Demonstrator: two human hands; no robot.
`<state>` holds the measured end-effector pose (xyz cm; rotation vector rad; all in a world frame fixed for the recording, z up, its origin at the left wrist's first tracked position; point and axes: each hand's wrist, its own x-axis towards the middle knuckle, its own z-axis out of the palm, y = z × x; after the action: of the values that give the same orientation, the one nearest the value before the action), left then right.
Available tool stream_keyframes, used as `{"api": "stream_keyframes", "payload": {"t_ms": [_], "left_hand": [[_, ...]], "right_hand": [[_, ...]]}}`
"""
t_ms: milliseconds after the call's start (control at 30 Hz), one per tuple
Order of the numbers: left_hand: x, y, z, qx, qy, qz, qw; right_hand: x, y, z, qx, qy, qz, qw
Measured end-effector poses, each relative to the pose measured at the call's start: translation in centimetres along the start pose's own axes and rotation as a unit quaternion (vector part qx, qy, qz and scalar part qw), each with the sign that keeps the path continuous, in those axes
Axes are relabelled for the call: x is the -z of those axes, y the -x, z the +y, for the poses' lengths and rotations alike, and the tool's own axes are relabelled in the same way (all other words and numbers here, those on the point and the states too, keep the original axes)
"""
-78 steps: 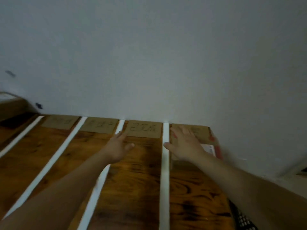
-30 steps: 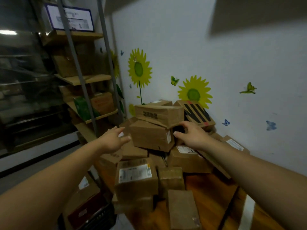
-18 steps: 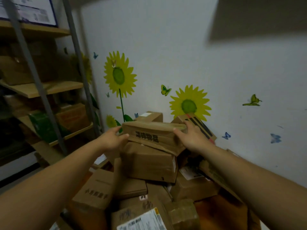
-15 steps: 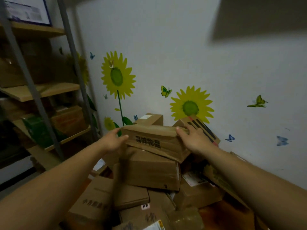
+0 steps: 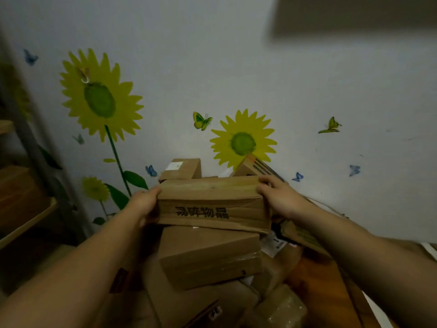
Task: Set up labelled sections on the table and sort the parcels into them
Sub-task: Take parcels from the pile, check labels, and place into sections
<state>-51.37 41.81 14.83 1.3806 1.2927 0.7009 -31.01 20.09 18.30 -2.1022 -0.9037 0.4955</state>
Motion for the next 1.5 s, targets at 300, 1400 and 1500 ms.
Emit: {"api": "stream_keyframes", "payload": {"t_ms": [300, 1400, 1500], "left_hand": [[5.9, 1.1, 0.1, -0.059, 0.103, -0.046, 0.992], [-2.6, 26.1, -2.0, -0.091, 0.049, -0.162, 0.981], [-2.6, 28.1, -2.7, -0.110, 0.071, -0.185, 0.974]], "right_hand": [[-2.1, 4.6, -2.6, 0.001, -0.119, 0.089, 0.989], [13.5, 24.6, 8.2, -0.012, -0.171, 0.174, 0.970], [14.0, 26.0, 9.6, -0.021, -0.188, 0.160, 0.969]]}}
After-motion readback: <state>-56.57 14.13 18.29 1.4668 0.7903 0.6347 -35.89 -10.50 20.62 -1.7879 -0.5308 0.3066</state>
